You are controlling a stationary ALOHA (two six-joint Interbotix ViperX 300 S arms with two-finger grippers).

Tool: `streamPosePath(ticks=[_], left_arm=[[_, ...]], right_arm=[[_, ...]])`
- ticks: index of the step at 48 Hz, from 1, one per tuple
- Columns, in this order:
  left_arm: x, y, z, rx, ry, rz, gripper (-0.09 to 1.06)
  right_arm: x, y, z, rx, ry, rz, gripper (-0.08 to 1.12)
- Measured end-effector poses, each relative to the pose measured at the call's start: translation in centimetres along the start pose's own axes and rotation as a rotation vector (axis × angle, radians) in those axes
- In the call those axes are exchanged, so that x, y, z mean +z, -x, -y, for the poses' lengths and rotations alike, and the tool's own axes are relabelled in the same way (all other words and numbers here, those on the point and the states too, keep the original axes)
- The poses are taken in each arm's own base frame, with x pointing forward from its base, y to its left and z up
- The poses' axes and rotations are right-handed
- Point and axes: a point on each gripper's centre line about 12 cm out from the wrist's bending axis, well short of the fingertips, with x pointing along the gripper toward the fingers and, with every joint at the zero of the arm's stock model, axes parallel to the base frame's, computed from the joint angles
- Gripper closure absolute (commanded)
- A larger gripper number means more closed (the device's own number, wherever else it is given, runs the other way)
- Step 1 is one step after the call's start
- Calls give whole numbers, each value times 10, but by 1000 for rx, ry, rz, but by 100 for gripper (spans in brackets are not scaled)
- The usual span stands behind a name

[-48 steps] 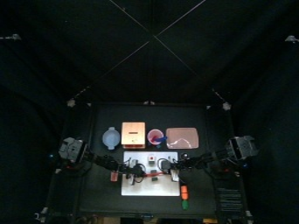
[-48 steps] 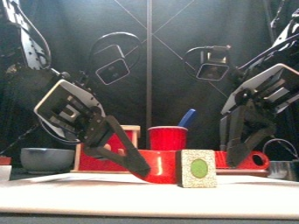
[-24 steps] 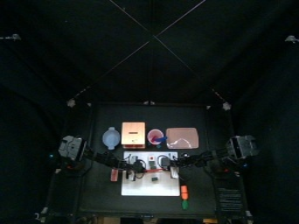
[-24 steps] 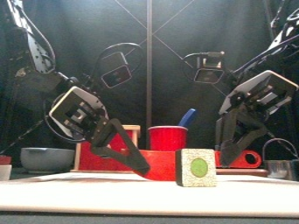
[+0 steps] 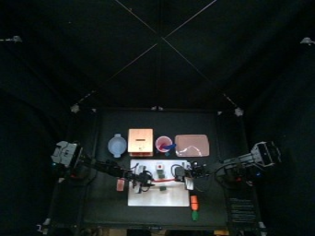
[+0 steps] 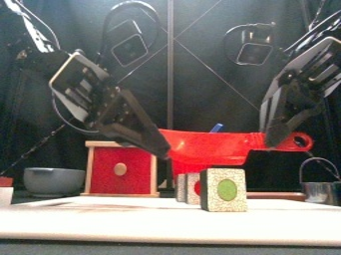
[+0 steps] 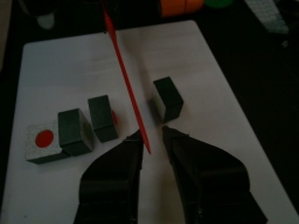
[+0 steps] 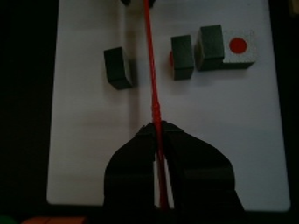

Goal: Cut the sushi into 4 pieces with the knife
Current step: Cut the sushi into 4 pieces

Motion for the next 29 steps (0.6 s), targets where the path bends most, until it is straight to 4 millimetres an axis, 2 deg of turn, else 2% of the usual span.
streamPosePath(ticks=[11, 18, 29], left_arm=[[11, 22, -1, 3, 4, 44, 27], [13, 37, -2, 3, 2, 60, 27], [13, 57, -10, 26, 15, 82, 27]], right_arm=[[-16, 38, 0, 11, -58, -21, 95], [-34, 62, 0, 28, -119, -54, 95], [-60, 83, -2, 76, -234, -99, 93]])
